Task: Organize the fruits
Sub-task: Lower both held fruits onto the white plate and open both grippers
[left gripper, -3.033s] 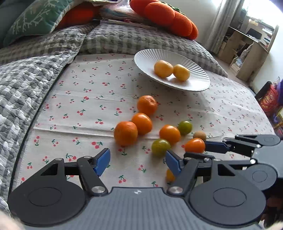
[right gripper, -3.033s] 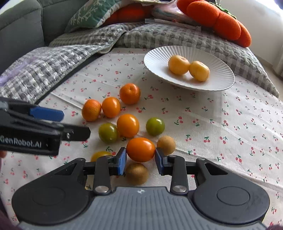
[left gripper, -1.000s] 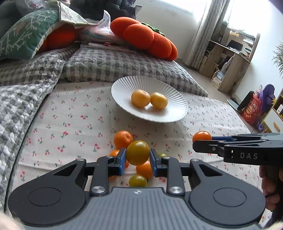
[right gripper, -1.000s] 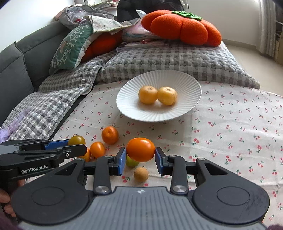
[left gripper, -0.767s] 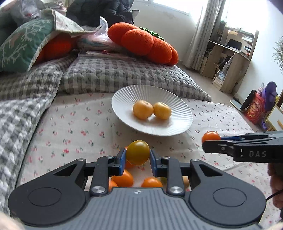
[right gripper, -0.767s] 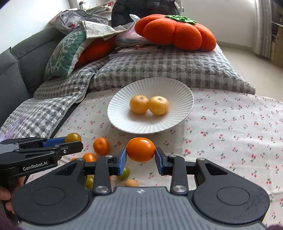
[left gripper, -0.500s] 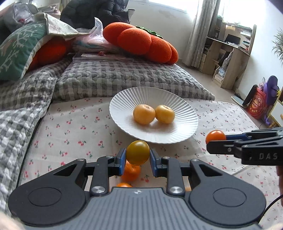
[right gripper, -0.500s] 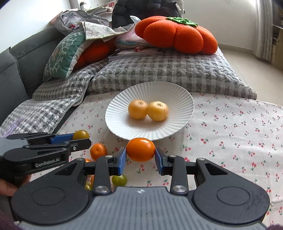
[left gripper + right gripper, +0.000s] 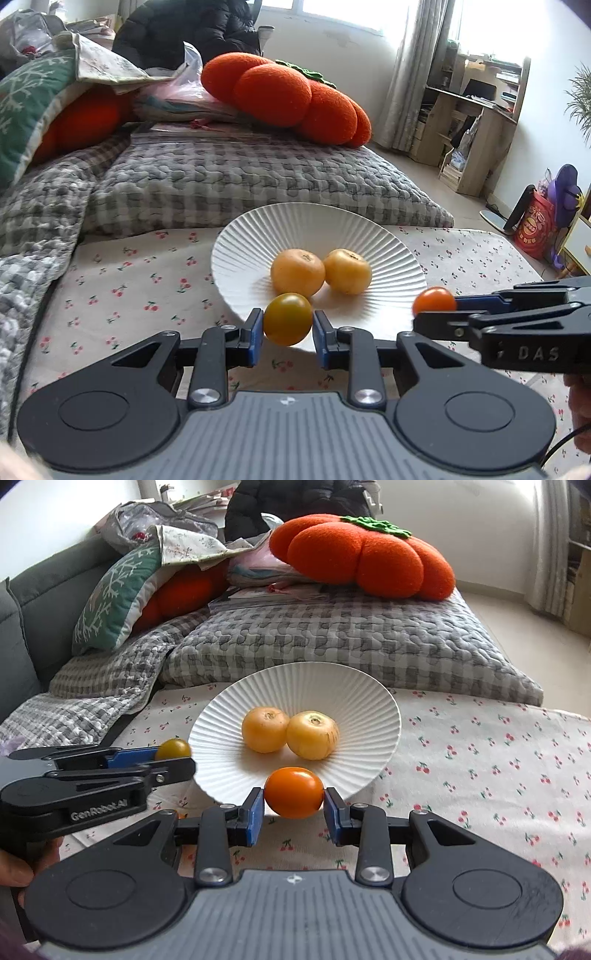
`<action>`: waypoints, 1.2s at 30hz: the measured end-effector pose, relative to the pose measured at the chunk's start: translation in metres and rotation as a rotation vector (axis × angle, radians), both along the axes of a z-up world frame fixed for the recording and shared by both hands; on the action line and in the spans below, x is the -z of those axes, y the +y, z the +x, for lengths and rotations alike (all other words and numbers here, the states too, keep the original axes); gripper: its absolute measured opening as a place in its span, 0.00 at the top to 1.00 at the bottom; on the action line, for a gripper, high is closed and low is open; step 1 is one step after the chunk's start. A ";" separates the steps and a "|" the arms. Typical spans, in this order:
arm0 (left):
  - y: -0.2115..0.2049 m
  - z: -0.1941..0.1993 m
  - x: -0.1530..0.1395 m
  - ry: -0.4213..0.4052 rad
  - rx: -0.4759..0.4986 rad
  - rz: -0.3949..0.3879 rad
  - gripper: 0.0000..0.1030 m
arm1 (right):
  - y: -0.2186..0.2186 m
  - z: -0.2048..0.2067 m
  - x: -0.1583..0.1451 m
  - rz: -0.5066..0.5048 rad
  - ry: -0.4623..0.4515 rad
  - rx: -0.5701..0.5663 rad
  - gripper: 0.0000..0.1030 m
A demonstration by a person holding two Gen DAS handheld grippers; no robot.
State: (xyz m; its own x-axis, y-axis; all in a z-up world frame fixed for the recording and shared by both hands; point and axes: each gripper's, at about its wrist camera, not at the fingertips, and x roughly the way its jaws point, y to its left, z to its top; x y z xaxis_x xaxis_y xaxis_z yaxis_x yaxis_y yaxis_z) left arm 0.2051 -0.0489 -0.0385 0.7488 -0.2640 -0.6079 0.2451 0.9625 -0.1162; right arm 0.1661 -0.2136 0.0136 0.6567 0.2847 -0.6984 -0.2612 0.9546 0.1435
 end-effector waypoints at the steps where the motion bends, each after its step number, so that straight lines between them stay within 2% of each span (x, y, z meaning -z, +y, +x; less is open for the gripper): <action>1: 0.000 0.003 0.001 0.003 0.002 -0.005 0.79 | 0.001 0.002 0.001 0.001 -0.006 -0.004 0.69; 9: 0.002 0.021 0.014 0.031 0.014 -0.083 0.79 | 0.012 0.012 0.016 -0.047 -0.023 -0.044 0.69; 19: 0.002 0.023 0.017 0.044 0.016 -0.115 0.78 | 0.015 0.014 0.021 -0.059 -0.024 -0.040 0.68; 22: 0.005 0.024 0.016 0.062 0.008 -0.128 0.77 | 0.013 0.013 0.019 -0.032 -0.018 -0.030 0.67; 31: 0.032 0.025 0.006 0.092 -0.064 -0.257 0.75 | -0.003 0.016 0.006 0.045 0.015 0.045 0.67; 36: 0.038 0.020 -0.005 0.094 -0.090 -0.273 0.74 | -0.016 0.015 -0.003 0.116 0.044 0.105 0.63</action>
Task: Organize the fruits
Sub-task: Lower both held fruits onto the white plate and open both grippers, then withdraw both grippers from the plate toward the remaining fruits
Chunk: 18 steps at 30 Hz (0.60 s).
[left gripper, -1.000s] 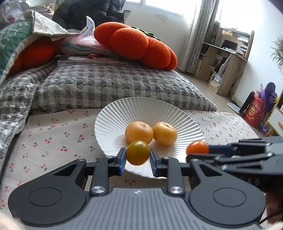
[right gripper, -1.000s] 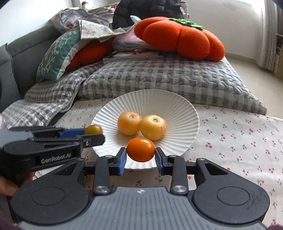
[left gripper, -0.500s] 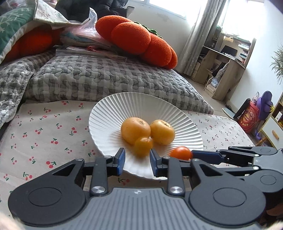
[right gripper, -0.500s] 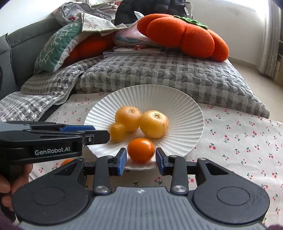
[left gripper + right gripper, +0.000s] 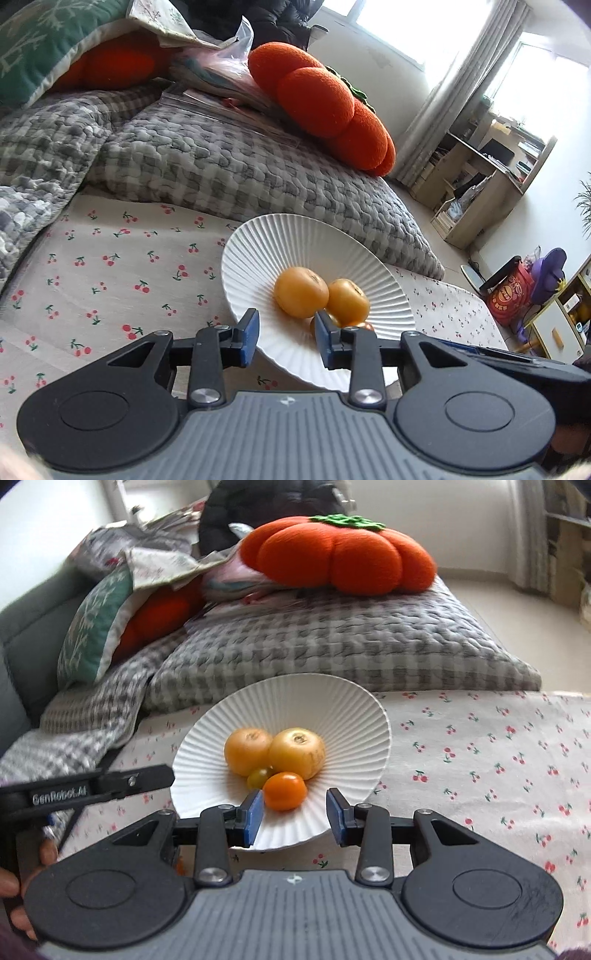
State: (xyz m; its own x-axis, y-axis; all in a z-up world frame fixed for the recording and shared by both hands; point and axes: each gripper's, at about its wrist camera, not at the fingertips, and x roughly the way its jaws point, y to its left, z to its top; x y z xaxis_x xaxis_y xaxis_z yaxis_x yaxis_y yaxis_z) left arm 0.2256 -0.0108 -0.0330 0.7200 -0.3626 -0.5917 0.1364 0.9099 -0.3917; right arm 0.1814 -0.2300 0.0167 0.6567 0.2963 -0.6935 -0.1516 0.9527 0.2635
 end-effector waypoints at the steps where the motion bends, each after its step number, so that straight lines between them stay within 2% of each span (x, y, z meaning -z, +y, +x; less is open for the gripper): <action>1: 0.000 -0.001 -0.002 0.003 -0.002 0.000 0.73 | -0.001 0.000 -0.001 0.010 0.009 0.004 0.63; 5: 0.004 -0.006 -0.009 0.022 -0.007 -0.004 0.72 | 0.002 -0.005 -0.005 0.025 0.030 0.000 0.62; 10: 0.006 -0.019 -0.013 0.055 -0.020 0.058 0.72 | 0.010 -0.018 -0.018 0.047 0.030 -0.035 0.62; 18: -0.006 -0.050 -0.023 0.068 -0.036 0.227 0.61 | 0.019 -0.056 -0.044 0.038 0.026 -0.072 0.55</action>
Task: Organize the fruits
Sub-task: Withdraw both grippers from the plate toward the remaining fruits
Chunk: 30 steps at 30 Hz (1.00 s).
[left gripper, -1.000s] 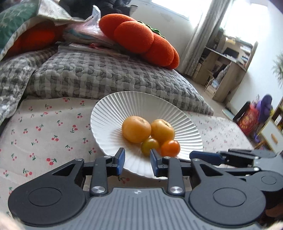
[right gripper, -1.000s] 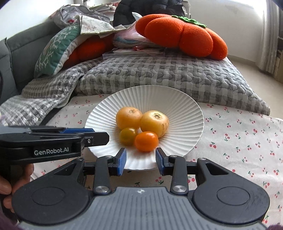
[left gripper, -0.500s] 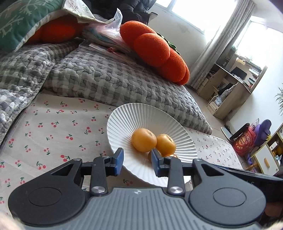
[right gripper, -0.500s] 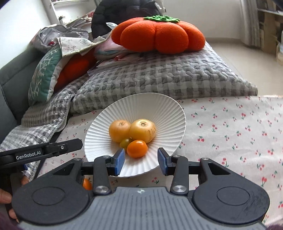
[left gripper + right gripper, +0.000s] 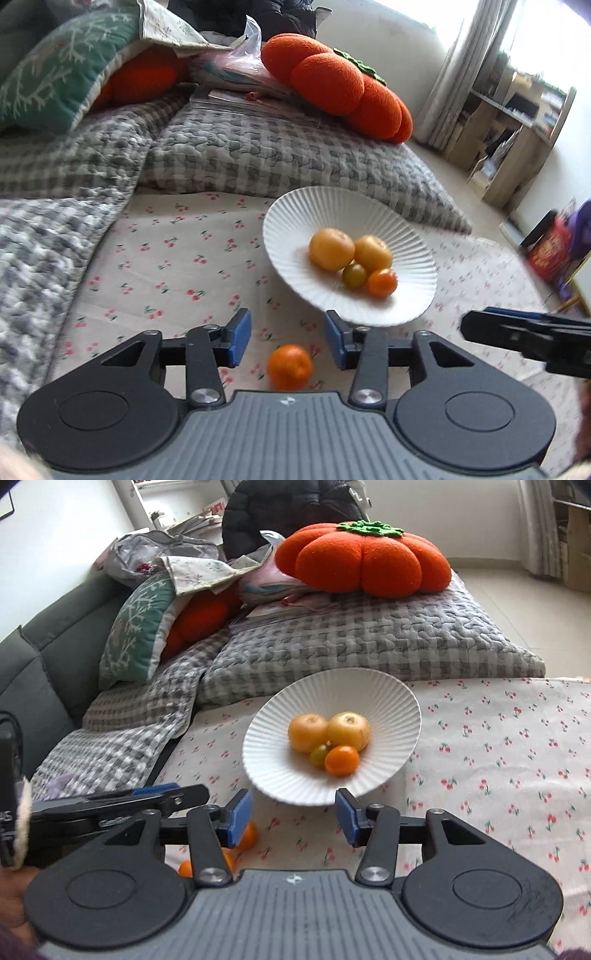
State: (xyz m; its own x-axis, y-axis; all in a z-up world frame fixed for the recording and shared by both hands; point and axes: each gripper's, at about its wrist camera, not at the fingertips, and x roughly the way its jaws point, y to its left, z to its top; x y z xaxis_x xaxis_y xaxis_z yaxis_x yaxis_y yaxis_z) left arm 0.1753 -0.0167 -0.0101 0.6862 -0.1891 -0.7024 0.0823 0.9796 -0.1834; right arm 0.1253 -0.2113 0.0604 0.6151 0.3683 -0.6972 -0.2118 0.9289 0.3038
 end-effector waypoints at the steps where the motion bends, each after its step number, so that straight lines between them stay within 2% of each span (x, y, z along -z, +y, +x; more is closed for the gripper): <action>1: -0.001 -0.003 0.001 0.007 -0.001 0.010 0.61 | 0.002 -0.003 -0.002 -0.007 -0.003 -0.005 0.55; 5: -0.002 -0.020 0.004 0.028 0.011 0.017 0.61 | 0.008 -0.016 -0.010 -0.020 -0.009 -0.029 0.52; 8: -0.004 -0.036 0.002 0.003 0.008 0.062 0.57 | 0.014 -0.034 -0.014 -0.069 -0.034 -0.063 0.48; 11: -0.008 -0.048 0.003 -0.008 0.014 0.094 0.56 | 0.019 -0.045 -0.017 -0.107 -0.042 -0.119 0.40; 13: -0.009 -0.057 0.007 0.005 0.028 0.075 0.56 | 0.017 -0.046 -0.019 -0.100 -0.042 -0.142 0.38; 17: -0.013 -0.071 0.017 0.033 0.058 0.056 0.56 | 0.009 -0.044 -0.023 -0.003 0.004 -0.146 0.35; 21: -0.021 -0.082 0.022 0.031 0.075 0.080 0.56 | 0.019 -0.056 -0.024 -0.051 -0.023 -0.177 0.28; 25: -0.031 -0.085 0.032 0.046 0.110 0.120 0.56 | 0.019 -0.049 -0.014 -0.051 0.018 -0.156 0.28; 30: -0.032 -0.084 0.045 0.098 0.142 0.085 0.56 | 0.017 -0.043 -0.001 -0.086 0.035 -0.120 0.28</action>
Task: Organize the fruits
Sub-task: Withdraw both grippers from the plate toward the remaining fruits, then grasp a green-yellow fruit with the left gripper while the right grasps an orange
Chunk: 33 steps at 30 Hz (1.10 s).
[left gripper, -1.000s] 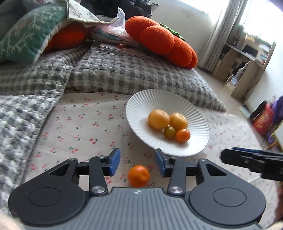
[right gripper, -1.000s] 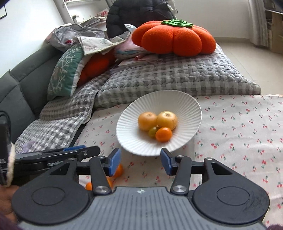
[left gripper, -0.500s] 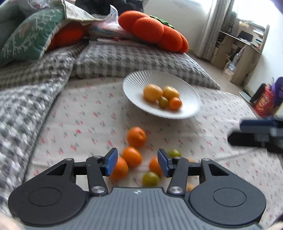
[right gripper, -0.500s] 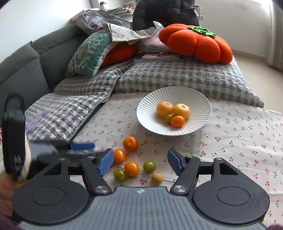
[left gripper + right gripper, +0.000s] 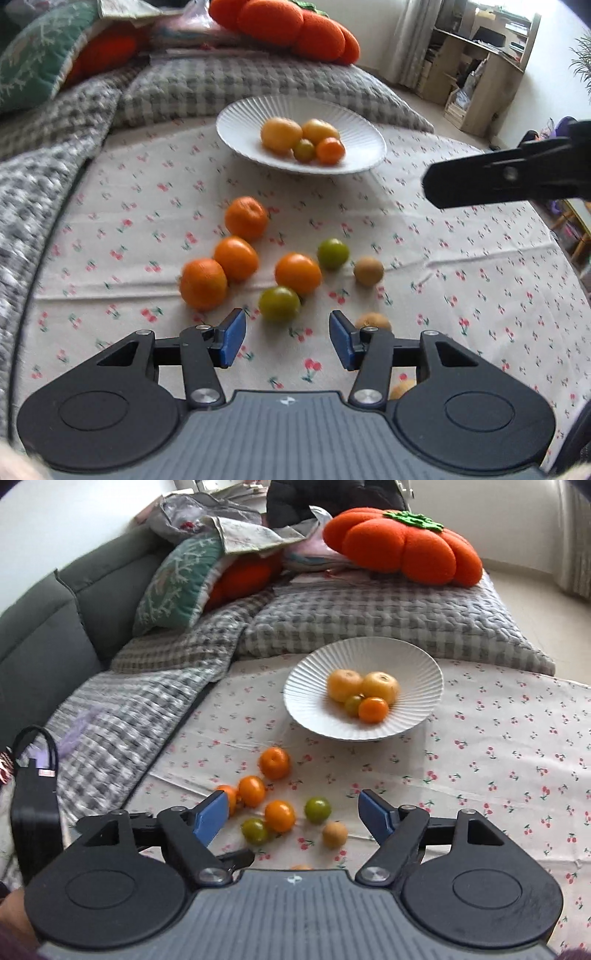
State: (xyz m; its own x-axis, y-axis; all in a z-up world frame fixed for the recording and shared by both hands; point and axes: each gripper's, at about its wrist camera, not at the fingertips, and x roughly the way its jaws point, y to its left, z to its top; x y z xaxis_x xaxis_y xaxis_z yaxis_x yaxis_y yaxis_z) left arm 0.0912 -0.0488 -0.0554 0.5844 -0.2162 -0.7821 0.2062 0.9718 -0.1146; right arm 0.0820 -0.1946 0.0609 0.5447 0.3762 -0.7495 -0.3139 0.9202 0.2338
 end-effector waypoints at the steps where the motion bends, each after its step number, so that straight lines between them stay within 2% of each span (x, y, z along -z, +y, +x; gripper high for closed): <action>1: -0.001 0.001 0.003 0.010 0.001 -0.004 0.56 | 0.000 0.001 0.004 -0.011 0.007 0.005 0.28; 6: 0.001 0.009 0.014 0.030 -0.026 -0.029 0.56 | 0.002 0.005 0.017 -0.047 0.033 0.011 0.31; 12: 0.000 0.017 0.025 0.037 -0.049 -0.083 0.56 | 0.003 0.005 0.016 -0.046 0.021 0.011 0.31; 19: -0.002 0.021 0.027 -0.016 -0.058 -0.060 0.57 | 0.000 0.010 0.020 -0.054 0.029 0.032 0.33; 22: -0.006 0.020 0.028 -0.036 -0.033 -0.034 0.66 | -0.001 0.011 0.020 -0.052 0.026 0.034 0.33; 24: -0.008 0.019 0.028 -0.040 -0.011 -0.034 0.77 | 0.000 0.012 0.022 -0.057 0.026 0.031 0.33; 27: -0.011 0.016 0.028 -0.044 0.013 -0.038 0.77 | 0.001 0.014 0.028 -0.065 0.033 0.028 0.34; 33: -0.024 0.008 0.027 -0.096 0.079 0.056 0.77 | 0.007 0.025 0.047 -0.041 0.079 0.015 0.36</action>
